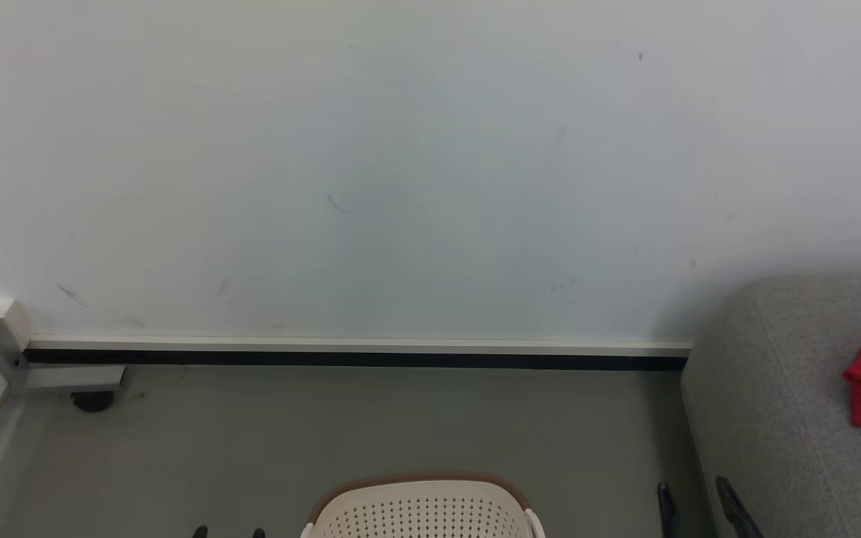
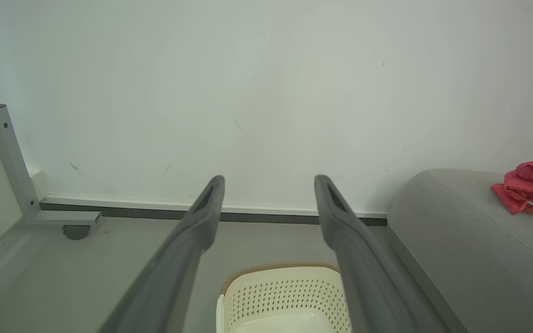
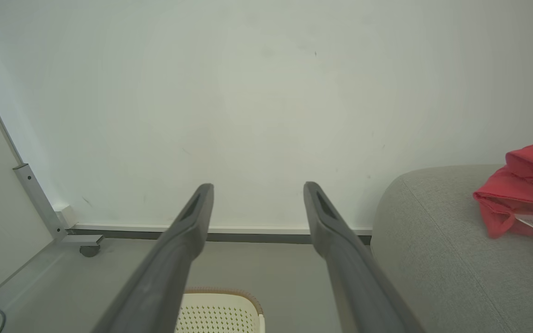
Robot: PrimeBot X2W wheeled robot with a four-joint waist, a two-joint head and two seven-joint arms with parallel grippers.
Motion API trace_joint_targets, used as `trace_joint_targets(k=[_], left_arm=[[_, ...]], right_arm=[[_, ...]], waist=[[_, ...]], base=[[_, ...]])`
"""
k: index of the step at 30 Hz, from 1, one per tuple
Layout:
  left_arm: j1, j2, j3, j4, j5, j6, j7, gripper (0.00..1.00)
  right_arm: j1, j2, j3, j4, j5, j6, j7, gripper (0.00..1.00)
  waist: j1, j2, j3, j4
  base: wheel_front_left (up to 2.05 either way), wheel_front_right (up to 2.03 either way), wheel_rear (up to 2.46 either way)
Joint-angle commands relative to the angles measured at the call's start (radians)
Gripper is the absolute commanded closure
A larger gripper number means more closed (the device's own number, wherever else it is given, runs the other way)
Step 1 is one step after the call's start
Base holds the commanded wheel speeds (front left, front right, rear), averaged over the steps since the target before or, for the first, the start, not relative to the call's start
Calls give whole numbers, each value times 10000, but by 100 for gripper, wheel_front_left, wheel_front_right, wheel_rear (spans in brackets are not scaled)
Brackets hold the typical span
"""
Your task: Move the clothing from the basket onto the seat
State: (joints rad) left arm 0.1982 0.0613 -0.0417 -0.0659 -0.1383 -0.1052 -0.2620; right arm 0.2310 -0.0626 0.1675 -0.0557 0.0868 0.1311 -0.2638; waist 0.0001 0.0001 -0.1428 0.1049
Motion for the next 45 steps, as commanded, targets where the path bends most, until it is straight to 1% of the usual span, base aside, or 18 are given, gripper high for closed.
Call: trace_joint_targets(k=[1,7,8,14,26,45], left_arm=[[47,-4,60,16,76,-51,-38,0],[-8,-56,106,47,-16,-116,-38,0],[-5,-52,66,21,-13,-86,0,100],[91,-67,0,380,-169,-78,41,100],[-3,47,34,380,-2668,-100,362,100],[-156,169,108,410,-6076,-155,832,100]], right_arm=[[-60,22,1,-5,-71,-7,-9,0],[-85,33,-23,-31,-124,-7,-9,0],[-13,16,-25,-5,-33,0,0,100],[141,12,-13,364,154,0,26,100],[-191,-209,-271,520,2867,-1,549,100],[-654,-421,-708,756,6506,-2,1349,100]], waist=[[-1,-1,38,-12],[-1,-1,125,-7],[0,-1,126,-8],[0,-1,143,-16],[0,-1,269,-116],[0,-1,477,-282]], base=[[0,0,0],[0,0,0],[0,0,0],[0,0,0],[0,0,0],[0,0,0]])
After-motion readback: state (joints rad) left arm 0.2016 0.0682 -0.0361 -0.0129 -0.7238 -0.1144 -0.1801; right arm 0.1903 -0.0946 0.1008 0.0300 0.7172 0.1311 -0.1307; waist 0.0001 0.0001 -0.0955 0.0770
